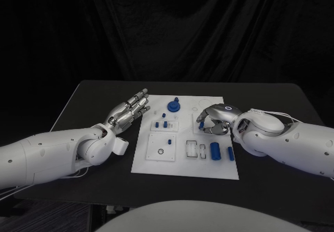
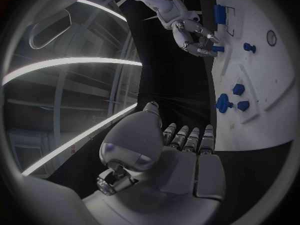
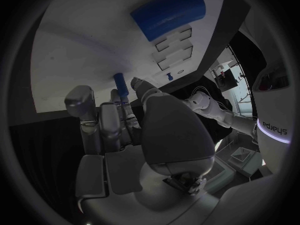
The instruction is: Assemble the parts on the task board
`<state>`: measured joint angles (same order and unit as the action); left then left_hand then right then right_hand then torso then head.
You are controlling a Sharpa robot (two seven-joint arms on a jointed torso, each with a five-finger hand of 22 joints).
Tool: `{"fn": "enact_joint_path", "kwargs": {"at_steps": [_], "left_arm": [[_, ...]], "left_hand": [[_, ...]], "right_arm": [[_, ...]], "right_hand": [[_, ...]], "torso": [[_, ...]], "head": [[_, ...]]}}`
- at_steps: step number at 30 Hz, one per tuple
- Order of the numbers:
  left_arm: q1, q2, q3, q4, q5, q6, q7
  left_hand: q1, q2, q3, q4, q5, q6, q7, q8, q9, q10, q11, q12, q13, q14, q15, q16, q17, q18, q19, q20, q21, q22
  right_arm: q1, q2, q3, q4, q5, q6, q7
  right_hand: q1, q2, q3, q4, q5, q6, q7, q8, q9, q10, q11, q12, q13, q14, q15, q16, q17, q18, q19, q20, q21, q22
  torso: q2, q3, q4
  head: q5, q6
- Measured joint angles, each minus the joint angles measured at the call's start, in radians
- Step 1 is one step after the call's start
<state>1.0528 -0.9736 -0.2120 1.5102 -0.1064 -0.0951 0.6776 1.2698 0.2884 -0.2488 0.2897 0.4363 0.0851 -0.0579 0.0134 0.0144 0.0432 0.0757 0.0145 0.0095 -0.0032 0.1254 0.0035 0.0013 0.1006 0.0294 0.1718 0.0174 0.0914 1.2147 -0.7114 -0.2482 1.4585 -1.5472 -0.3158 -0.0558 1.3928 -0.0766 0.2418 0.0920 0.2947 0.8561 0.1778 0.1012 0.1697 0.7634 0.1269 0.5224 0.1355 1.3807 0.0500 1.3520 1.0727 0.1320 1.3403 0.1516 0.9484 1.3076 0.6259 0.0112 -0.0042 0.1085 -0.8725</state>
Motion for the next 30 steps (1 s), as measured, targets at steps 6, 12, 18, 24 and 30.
{"fn": "enact_joint_path", "kwargs": {"at_steps": [6,12,18,24,30], "left_arm": [[0.000,-0.001,0.000,0.000,0.003,0.007,0.000],[-0.001,0.002,0.000,-0.002,0.004,0.014,0.000],[-0.001,0.006,0.000,-0.003,0.005,0.022,0.000],[-0.002,0.008,0.000,-0.006,0.005,0.029,0.000],[-0.003,0.010,0.000,-0.007,0.005,0.033,0.000]], "left_hand": [[0.004,-0.003,0.004,-0.002,0.004,0.015,0.016,0.000,0.003,0.003,0.011,0.000,0.000,0.000,0.000,0.000,0.000,0.000,0.000,0.007,0.000,0.001],[0.018,-0.001,0.012,-0.004,0.017,0.026,0.033,0.004,0.004,0.004,0.018,0.000,0.000,0.004,0.004,0.000,0.000,0.016,0.000,0.015,0.000,0.003],[0.028,0.000,0.019,-0.006,0.032,0.029,0.044,0.004,0.005,0.004,0.018,0.000,0.000,0.000,0.008,0.000,0.000,0.016,0.004,0.018,0.000,0.004],[0.034,-0.005,0.025,-0.011,0.039,0.033,0.047,0.004,0.005,0.004,0.018,0.000,0.000,0.004,0.011,0.000,0.000,0.016,0.004,0.025,0.000,0.006],[0.038,-0.001,0.025,-0.011,0.043,0.031,0.049,0.004,0.005,0.004,0.018,0.000,0.000,0.004,0.011,0.000,0.000,0.016,0.004,0.025,0.000,0.006]], "right_arm": [[-0.013,0.014,0.000,-0.021,0.000,0.004,0.001],[-0.016,0.019,0.000,-0.028,0.001,0.004,0.002],[-0.017,0.021,0.000,-0.031,0.001,0.003,0.003],[-0.017,0.021,0.000,-0.032,0.001,-0.002,0.003],[-0.017,0.021,0.000,-0.032,0.001,-0.017,0.006]], "right_hand": [[0.015,-0.003,0.025,-0.011,0.014,0.004,0.003,0.000,-0.003,0.027,-0.001,-0.013,-0.010,0.000,0.000,-0.005,-0.005,0.000,0.000,0.000,0.000,0.000],[0.036,-0.004,0.064,-0.028,0.027,0.032,0.002,0.000,-0.003,0.050,0.000,-0.031,-0.022,0.000,0.000,-0.005,-0.007,0.000,0.000,0.000,-0.002,0.000],[0.059,0.002,0.110,-0.048,0.055,0.061,-0.001,0.015,0.007,0.075,-0.003,-0.050,-0.032,-0.004,-0.003,-0.005,-0.007,0.000,-0.003,-0.004,-0.002,0.000],[0.077,0.004,0.165,-0.076,0.008,0.098,-0.005,0.034,0.024,0.115,-0.011,-0.057,-0.035,-0.002,-0.013,-0.005,-0.007,0.000,-0.005,-0.012,-0.002,0.000],[0.077,0.004,0.185,-0.080,-0.013,0.125,-0.015,0.050,0.039,0.147,-0.018,-0.059,-0.036,-0.006,-0.017,-0.012,-0.018,0.000,-0.009,-0.016,-0.002,0.000]], "torso": [[0.000,0.0000,0.0002],[0.000,-0.0001,0.0002],[0.000,-0.0002,0.0002],[0.000,-0.0001,0.0002],[0.000,-0.0001,0.0001]], "head": [[0.002,0.000],[0.001,0.000],[0.000,0.000],[0.002,0.000],[0.003,0.000]]}}
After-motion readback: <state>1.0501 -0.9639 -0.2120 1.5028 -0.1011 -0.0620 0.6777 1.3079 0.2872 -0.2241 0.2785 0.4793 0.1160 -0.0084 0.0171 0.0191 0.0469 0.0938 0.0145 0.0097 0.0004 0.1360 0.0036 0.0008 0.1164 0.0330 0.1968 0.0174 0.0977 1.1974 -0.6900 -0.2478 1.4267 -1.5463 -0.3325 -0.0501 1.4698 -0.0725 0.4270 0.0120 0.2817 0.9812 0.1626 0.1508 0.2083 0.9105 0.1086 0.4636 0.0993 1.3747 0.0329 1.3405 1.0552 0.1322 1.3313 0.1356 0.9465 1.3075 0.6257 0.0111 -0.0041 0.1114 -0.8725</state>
